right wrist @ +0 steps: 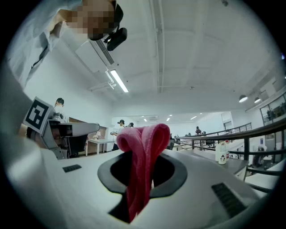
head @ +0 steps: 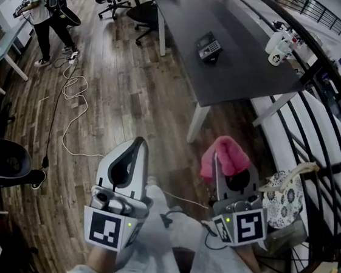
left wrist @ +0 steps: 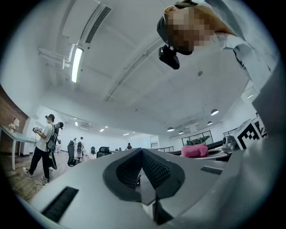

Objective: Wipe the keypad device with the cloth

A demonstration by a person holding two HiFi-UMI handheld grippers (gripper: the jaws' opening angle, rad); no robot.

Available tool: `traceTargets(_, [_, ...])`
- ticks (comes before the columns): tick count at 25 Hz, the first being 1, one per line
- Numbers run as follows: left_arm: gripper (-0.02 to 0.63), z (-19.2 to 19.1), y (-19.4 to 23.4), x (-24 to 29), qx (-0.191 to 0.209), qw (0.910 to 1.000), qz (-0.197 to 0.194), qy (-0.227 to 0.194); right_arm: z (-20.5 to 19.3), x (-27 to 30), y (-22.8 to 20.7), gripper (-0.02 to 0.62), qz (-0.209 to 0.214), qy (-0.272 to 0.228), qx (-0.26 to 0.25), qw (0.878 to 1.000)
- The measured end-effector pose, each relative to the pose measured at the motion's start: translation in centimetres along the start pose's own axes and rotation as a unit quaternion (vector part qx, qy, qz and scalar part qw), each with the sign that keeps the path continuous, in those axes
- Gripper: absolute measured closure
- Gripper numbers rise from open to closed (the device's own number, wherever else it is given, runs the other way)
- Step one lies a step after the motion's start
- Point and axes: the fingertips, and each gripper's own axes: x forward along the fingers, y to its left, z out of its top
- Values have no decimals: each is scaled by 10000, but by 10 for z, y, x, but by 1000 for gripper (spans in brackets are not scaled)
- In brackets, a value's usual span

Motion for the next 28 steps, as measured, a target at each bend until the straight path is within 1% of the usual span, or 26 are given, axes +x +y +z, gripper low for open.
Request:
traceTargets(2, [603, 2, 0, 0, 11, 10000, 1, -48, 1, 0, 0, 525, 5, -24, 3, 10000])
traceTargets(10, [603, 0, -5, 2, -1, 10000, -42, -11, -1, -2, -3, 525, -25, -14, 11, 10000])
traceTargets(15, [603, 8, -7, 6, 32, 9998, -37, -195, 0, -6, -8, 525, -104, -44, 84, 9999])
traceTargets(19, [603, 1, -9, 3, -43, 10000, -33, -43, -2, -13, -13, 525, -185, -47, 114, 9998])
traceTargets(25, [603, 3, -13, 6, -57, 9999, -55, -75, -6, -20, -18, 524, -265, -23, 160, 9995])
traceTargets(28, [603, 6, -12, 12, -32, 9998, -106, -184, -8, -18, -20, 525, -305, -32, 172, 9994])
